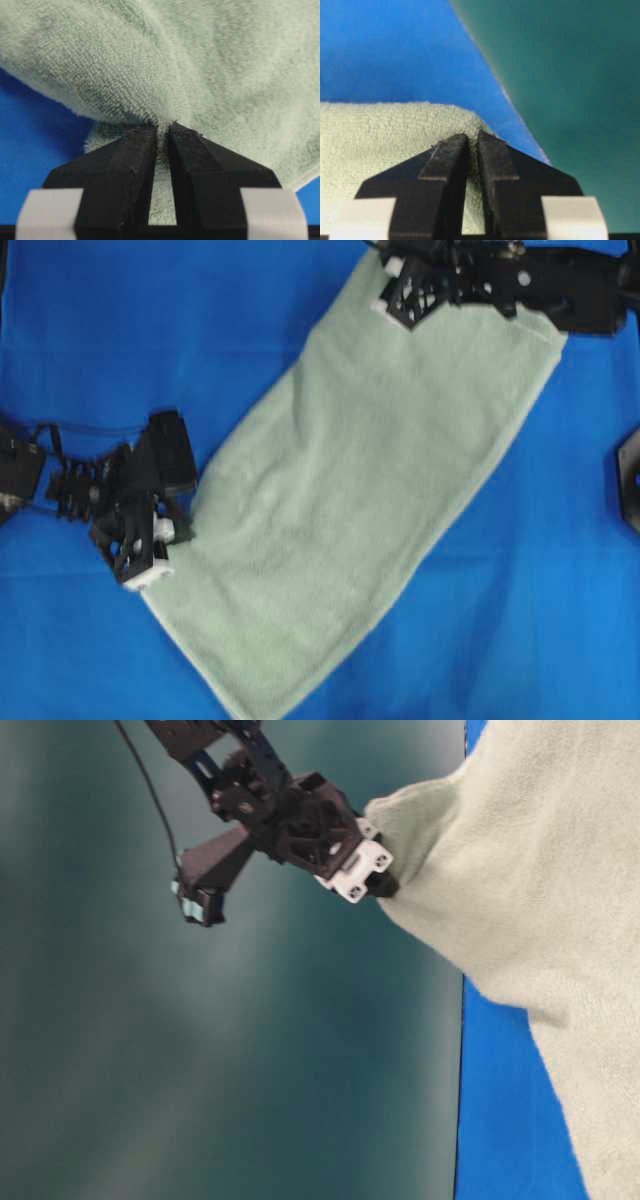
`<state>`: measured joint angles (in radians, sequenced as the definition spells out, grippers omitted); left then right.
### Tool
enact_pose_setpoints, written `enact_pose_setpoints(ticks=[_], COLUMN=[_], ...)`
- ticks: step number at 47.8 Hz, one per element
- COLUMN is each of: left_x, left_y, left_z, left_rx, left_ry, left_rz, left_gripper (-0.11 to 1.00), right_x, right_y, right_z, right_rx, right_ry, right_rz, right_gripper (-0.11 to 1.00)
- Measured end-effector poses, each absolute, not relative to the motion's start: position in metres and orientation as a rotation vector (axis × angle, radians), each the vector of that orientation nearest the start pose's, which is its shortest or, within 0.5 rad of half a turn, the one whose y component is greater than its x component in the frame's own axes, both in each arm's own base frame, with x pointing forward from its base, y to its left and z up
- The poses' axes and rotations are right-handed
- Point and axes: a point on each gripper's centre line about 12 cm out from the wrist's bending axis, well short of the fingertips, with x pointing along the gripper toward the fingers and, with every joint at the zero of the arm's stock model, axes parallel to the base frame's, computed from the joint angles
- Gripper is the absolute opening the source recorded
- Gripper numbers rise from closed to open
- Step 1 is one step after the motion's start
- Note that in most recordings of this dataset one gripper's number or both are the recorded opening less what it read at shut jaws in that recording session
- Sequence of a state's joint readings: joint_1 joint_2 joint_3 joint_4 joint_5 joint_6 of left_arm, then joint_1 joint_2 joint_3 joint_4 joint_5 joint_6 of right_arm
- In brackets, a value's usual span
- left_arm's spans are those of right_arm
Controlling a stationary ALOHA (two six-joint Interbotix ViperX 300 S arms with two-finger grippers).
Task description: Fold a bath towel.
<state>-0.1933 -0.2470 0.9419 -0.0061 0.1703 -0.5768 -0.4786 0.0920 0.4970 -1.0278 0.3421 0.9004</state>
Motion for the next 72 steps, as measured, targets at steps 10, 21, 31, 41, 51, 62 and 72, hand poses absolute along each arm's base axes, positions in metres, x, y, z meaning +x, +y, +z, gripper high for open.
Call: enact_pose_setpoints(ticks=[10, 21, 31, 41, 51, 62, 72], left_x=[0.287, 0.280, 0.261, 0.257, 0.260, 0.261, 0.261], left_y=[-0.056, -0.066, -0.066, -0.065, -0.066, -0.066, -0.066], left_z=[0.151, 0.153, 0.156, 0.177, 0.183, 0.183, 0.183], left_rx=[-0.456, -0.442, -0.463, -0.468, -0.432, -0.401, -0.400], left_ry=[0.880, 0.901, 0.924, 0.826, 0.760, 0.755, 0.753], left_rz=[0.070, 0.041, 0.044, 0.004, -0.036, -0.049, -0.050], left_gripper=[0.51, 0.78, 0.77, 0.77, 0.77, 0.77, 0.77], right_x=[0.357, 0.354, 0.316, 0.256, 0.233, 0.231, 0.233], right_y=[-0.225, -0.223, -0.212, -0.208, -0.208, -0.222, -0.229], right_z=[0.172, 0.176, 0.194, 0.186, 0.162, 0.126, 0.092], right_rx=[-0.015, -0.061, -0.058, 0.101, 0.188, 0.258, 0.314], right_ry=[0.803, 0.810, 0.816, 0.836, 0.845, 0.891, 0.942], right_rz=[-0.660, -0.648, -0.715, -0.836, -0.824, -0.795, -0.762], right_gripper=[0.21, 0.69, 0.66, 0.66, 0.66, 0.66, 0.66])
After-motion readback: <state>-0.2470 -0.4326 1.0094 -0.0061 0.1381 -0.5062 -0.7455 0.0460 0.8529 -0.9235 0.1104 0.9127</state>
